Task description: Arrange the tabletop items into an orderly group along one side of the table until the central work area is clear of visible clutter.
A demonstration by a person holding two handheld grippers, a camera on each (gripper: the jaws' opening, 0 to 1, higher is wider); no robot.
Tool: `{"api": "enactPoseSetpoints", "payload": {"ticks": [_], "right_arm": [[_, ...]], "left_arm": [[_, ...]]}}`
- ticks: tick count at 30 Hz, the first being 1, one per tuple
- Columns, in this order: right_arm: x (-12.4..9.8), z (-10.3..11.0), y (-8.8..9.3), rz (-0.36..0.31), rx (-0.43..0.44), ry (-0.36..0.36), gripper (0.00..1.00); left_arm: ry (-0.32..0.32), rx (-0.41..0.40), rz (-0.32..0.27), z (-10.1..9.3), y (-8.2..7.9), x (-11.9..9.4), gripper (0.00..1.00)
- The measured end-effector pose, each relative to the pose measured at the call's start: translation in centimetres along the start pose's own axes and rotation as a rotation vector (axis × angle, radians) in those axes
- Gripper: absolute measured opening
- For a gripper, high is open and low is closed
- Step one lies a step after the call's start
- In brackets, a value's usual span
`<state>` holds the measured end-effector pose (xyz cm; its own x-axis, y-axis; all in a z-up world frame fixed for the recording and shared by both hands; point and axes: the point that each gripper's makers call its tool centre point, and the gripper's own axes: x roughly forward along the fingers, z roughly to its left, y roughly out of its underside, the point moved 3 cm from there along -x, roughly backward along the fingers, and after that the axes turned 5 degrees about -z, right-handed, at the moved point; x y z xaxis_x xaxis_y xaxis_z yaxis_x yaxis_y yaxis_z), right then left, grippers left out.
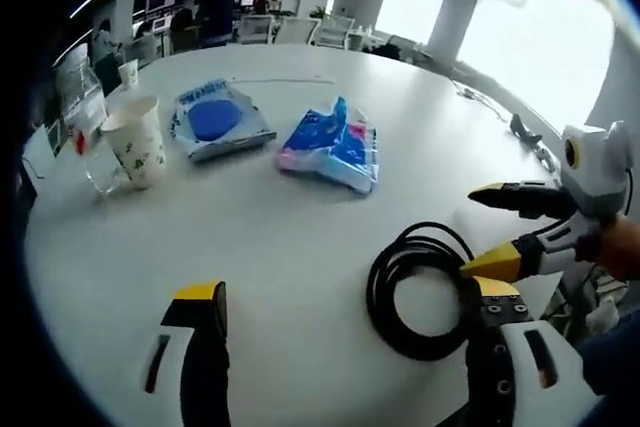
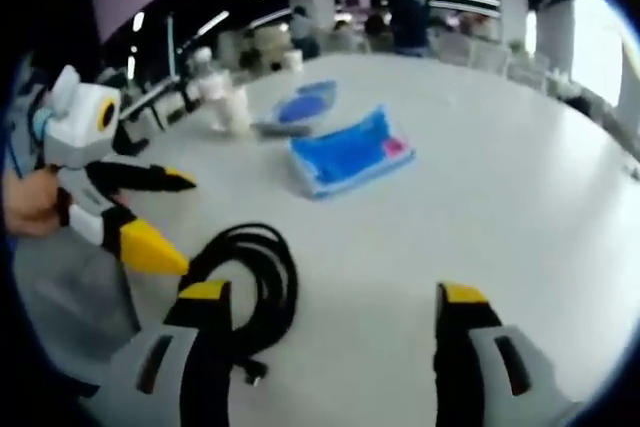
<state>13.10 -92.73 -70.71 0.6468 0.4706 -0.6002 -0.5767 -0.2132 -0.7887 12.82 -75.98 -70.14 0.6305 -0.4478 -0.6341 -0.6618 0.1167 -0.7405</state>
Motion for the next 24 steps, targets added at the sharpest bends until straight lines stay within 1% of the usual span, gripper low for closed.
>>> {"api": "enactPoseSetpoints", "payload": {"ticks": [3, 6, 8, 10, 14, 19, 24], "right_arm": [[0.2, -0.3, -0.3, -0.01, -0.009, -0.017, 0.8], [0.2, -0.5, -0.6, -0.013, -0.015, -0.027, 0.79], [0.2, -0.6, -0.9, -0.026, -0.02, -0.035, 0.79], [0.2, -0.6, -1.5, -0.045, -0.034, -0.052, 0.78], [0.3, -0.6, -2.2, -0.073, -0.056, -0.075, 0.77], [0.4, -1.4, -2.8, -0.086, -0.042, -0.072, 0.75], [0.4, -2.2, -3.8, -0.114, -0.056, -0.074, 0.74]], "left_arm": [[-0.017, -0.012, -0.018, 0.5, -0.2, -0.2, 0.99], [-0.036, -0.023, -0.022, 0.9, -0.3, -0.4, 0.99], [-0.044, -0.031, -0.032, 1.2, -0.7, -0.6, 0.99], [-0.056, -0.015, -0.047, 1.5, -1.1, -0.9, 0.99], [-0.064, -0.023, -0.057, 2.0, -1.3, -0.9, 0.99], [-0.06, -0.036, -0.057, 1.7, -1.3, -0.6, 0.99], [-0.056, -0.027, -0.064, 1.4, -1.9, -0.4, 0.99]]}}
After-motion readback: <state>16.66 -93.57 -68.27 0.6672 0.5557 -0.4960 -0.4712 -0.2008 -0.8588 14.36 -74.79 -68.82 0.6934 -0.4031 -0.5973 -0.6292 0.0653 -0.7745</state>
